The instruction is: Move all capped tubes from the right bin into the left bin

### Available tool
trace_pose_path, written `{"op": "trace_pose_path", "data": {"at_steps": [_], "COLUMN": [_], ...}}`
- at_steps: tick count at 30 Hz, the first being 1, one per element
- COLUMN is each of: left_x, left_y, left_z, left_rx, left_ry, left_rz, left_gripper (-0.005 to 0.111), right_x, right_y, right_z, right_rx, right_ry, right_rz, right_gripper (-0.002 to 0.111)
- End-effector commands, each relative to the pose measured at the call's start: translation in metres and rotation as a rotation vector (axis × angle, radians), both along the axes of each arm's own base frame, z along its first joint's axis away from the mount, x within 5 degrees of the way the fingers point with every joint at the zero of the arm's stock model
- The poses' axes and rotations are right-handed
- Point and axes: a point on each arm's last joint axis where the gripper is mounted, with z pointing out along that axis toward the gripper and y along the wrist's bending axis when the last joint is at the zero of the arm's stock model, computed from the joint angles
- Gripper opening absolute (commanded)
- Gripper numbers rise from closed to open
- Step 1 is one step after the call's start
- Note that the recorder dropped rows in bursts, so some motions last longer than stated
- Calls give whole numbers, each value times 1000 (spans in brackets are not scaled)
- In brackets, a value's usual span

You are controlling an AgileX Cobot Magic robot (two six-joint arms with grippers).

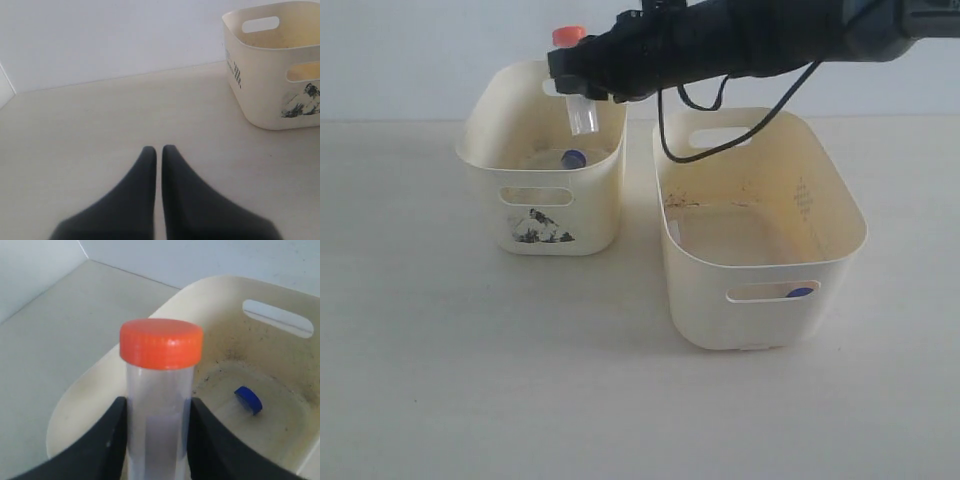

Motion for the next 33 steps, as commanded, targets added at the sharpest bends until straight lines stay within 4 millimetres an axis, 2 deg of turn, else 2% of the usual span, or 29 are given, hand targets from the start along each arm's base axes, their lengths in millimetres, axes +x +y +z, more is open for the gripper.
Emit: {"op": "trace_pose_path", "data": {"at_steps": [1, 3, 6, 7, 8, 10, 13, 15, 17, 19, 21, 26, 30, 33], "left_x": [0, 0, 0, 0, 0, 0, 0, 0, 0, 0, 0, 0, 0, 0], "left_y": [0, 0, 0, 0, 0, 0, 0, 0, 0, 0, 0, 0, 0, 0], "left_z": [3, 3, 3, 3, 3, 3, 3, 3, 3, 3, 3, 3, 3, 3], "left_rx": [-13, -13, -13, -13, -13, -13, -13, -13, -13, -13, -13, -13, -13, -13], "left_ry": [-21, -21, -21, -21, -21, -21, -21, -21, -21, -21, -21, -21, -21, -21], "left_rz": [1, 1, 1, 1, 1, 1, 1, 1, 1, 1, 1, 1, 1, 1], "left_gripper": [4, 4, 4, 4, 4, 4, 4, 4, 4, 4, 4, 4, 4, 4], "right_x": [-5, -8, -8, -7, -6, -6, -11, -17, -23, -27, -28, -39, -48, -53], "right_y": [21, 25, 27, 26, 25, 25, 26, 20, 5, -17, -37, -75, -89, -92], "right_z": [-6, -6, -6, -6, -6, -6, 2, 19, 38, 53, 58, 56, 54, 51], "right_rx": [-101, -104, -100, -92, -94, -85, -65, -46, -38, -77, -180, -480, -626, -653], "right_ry": [-110, -115, -110, -101, -102, -91, -89, -99, -66, 1, 43, 350, 473, 546], "right_rz": [45, 54, 43, 22, 8, -4, 38, 89, 110, 51, -7, -209, -265, -271], "right_gripper": [9, 25, 62, 69, 71, 67, 54, 45, 39, 38, 38, 38, 38, 38]}}
